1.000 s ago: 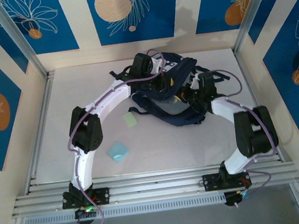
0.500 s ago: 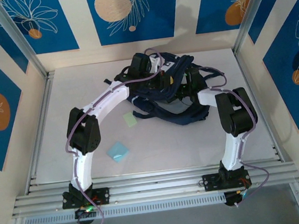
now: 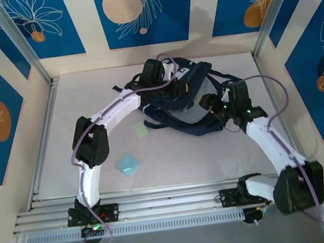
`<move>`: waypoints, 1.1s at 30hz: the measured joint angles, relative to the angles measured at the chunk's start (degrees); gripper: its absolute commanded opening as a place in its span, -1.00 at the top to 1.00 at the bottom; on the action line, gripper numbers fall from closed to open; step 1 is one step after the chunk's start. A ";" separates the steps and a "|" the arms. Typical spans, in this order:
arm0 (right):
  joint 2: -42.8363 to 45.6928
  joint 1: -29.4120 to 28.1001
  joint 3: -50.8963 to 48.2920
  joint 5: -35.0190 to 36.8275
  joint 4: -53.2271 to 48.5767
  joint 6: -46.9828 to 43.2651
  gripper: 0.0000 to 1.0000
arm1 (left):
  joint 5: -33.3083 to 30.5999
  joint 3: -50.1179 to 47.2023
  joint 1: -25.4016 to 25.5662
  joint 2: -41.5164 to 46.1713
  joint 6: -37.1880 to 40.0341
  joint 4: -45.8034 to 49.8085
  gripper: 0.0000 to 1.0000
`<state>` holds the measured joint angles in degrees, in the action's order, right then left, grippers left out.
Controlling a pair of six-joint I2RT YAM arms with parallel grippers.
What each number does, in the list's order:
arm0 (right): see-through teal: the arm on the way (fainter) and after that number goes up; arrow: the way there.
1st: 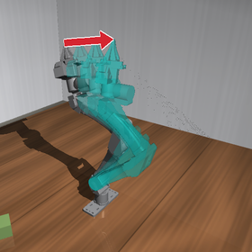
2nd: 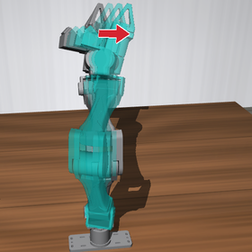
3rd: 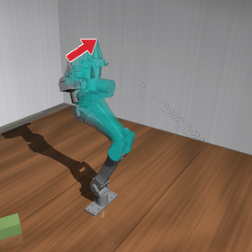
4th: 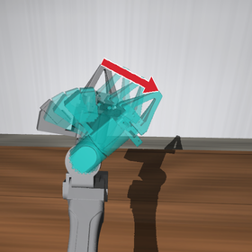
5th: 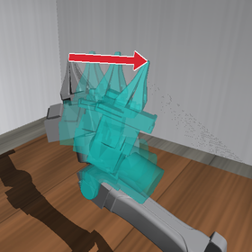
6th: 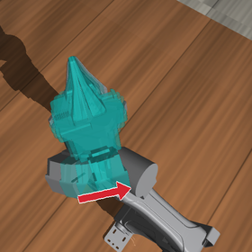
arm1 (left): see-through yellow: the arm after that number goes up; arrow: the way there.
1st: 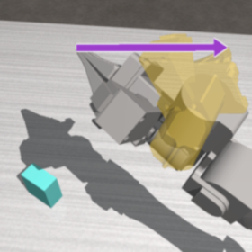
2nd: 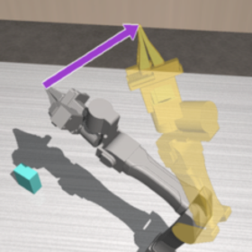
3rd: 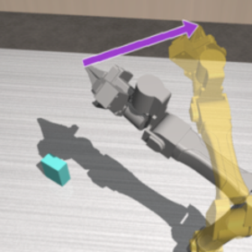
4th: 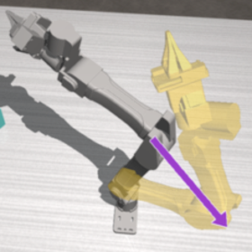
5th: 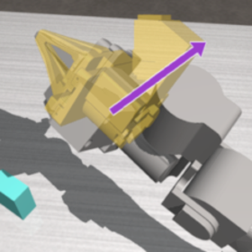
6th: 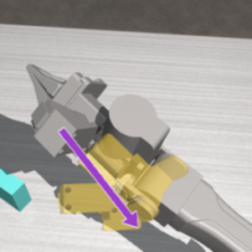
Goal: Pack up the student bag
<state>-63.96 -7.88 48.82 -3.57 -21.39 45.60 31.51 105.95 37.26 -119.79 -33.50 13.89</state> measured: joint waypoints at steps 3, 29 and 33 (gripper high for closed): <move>4.72 1.31 -1.33 2.38 -3.58 -1.53 -0.60 | 0.17 -2.27 -0.02 0.59 1.60 -1.49 -0.09; -12.87 3.50 -7.61 0.59 13.33 2.99 -0.65 | -2.03 -26.38 -12.59 3.43 9.49 -9.09 -0.27; -12.87 3.34 -8.04 0.59 14.10 3.15 -0.65 | -2.97 -26.38 -12.31 3.08 9.68 -8.85 -0.28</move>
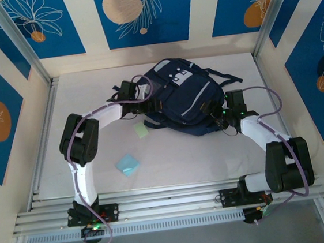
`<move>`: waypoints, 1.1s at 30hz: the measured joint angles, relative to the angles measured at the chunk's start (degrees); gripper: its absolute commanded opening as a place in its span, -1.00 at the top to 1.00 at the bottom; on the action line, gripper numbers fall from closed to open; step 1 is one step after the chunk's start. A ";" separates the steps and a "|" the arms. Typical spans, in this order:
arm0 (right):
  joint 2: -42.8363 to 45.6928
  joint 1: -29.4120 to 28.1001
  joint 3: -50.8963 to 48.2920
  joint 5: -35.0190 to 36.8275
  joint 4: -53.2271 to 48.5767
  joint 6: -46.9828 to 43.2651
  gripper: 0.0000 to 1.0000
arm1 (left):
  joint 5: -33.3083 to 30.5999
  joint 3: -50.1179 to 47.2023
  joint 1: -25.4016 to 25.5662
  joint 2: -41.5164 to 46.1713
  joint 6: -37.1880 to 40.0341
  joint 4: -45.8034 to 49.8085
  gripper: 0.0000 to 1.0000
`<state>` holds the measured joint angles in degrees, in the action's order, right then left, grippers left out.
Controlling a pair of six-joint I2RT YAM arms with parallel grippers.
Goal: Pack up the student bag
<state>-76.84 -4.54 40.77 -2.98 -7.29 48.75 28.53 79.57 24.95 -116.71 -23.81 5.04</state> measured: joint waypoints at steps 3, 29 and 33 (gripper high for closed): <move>0.00 -0.13 -0.09 0.00 0.28 -0.02 -0.65 | -0.33 -0.02 0.20 -0.13 -0.04 -0.15 -0.28; -1.31 -0.76 -0.09 0.02 0.98 -0.02 -0.65 | 4.22 -2.21 2.14 0.04 5.29 0.87 0.17; -1.46 -0.79 -0.09 0.00 1.16 -0.02 -0.65 | 3.26 -1.86 2.45 0.07 8.31 3.63 0.51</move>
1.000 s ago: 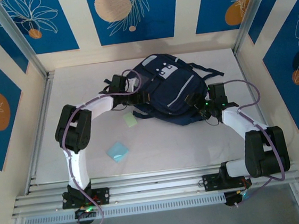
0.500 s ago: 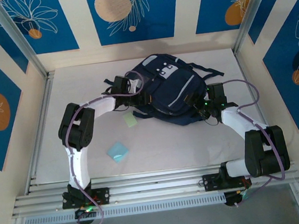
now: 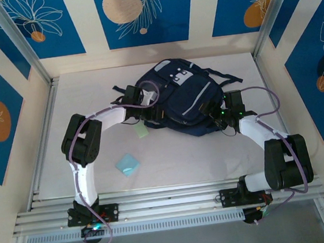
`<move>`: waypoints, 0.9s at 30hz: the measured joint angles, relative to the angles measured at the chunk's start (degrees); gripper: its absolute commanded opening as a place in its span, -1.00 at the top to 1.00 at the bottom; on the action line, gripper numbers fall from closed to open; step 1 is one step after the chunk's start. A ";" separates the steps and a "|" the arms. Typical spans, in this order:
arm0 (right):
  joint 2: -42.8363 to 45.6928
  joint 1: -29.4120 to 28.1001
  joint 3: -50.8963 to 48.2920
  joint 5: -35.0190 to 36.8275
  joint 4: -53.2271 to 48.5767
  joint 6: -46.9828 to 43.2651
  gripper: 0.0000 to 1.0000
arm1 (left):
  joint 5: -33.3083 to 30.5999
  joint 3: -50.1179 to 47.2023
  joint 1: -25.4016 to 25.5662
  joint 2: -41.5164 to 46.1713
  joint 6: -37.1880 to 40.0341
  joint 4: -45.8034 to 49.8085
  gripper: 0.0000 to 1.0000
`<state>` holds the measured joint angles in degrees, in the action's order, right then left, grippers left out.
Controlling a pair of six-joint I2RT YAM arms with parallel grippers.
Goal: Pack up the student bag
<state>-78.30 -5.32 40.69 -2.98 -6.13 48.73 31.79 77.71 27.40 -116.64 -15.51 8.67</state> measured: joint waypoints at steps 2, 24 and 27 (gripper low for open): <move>-0.17 -0.09 0.00 0.00 0.15 0.00 -0.65 | -0.70 0.92 0.13 -0.02 1.55 1.51 0.63; -5.09 -2.10 1.31 1.09 1.09 1.27 -0.61 | -12.85 3.43 4.90 -0.07 13.44 7.48 0.34; -5.18 -2.29 1.33 1.07 1.27 1.31 -0.61 | -13.55 3.76 4.90 -1.03 13.51 7.26 0.34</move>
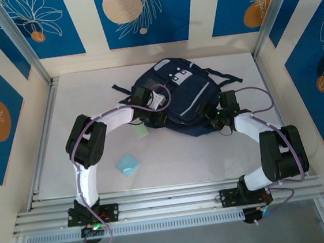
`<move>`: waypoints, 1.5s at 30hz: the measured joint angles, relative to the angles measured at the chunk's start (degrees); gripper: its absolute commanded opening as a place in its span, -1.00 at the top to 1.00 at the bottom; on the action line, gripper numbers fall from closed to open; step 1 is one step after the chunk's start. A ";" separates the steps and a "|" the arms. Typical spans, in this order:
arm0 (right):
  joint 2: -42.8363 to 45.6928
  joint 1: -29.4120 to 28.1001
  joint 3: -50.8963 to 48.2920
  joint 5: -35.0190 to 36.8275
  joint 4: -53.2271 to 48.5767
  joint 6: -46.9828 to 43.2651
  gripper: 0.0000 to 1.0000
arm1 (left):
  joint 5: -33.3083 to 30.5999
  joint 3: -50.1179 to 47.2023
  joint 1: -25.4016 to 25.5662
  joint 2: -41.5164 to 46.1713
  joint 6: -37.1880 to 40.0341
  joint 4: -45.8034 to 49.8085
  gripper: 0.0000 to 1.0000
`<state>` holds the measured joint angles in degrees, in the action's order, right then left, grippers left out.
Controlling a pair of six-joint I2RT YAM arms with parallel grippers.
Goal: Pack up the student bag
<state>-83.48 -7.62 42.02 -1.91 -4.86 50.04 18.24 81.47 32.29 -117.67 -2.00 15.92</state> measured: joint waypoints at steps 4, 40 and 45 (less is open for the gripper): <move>0.00 -0.02 0.00 0.00 0.17 0.20 -0.60 | -0.98 2.19 0.00 -2.29 -0.52 0.02 0.66; -0.17 -3.45 2.12 2.99 3.04 1.60 -0.49 | -1.88 12.28 17.75 -3.34 -5.42 16.17 0.05; 6.58 -3.52 2.12 0.85 -2.91 -0.33 -0.57 | -3.37 4.24 16.94 5.03 -8.35 13.38 -0.53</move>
<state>-76.90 -11.14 44.14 -1.06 -7.77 49.71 14.87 85.71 49.23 -112.64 -10.35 29.30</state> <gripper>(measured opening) 0.777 0.696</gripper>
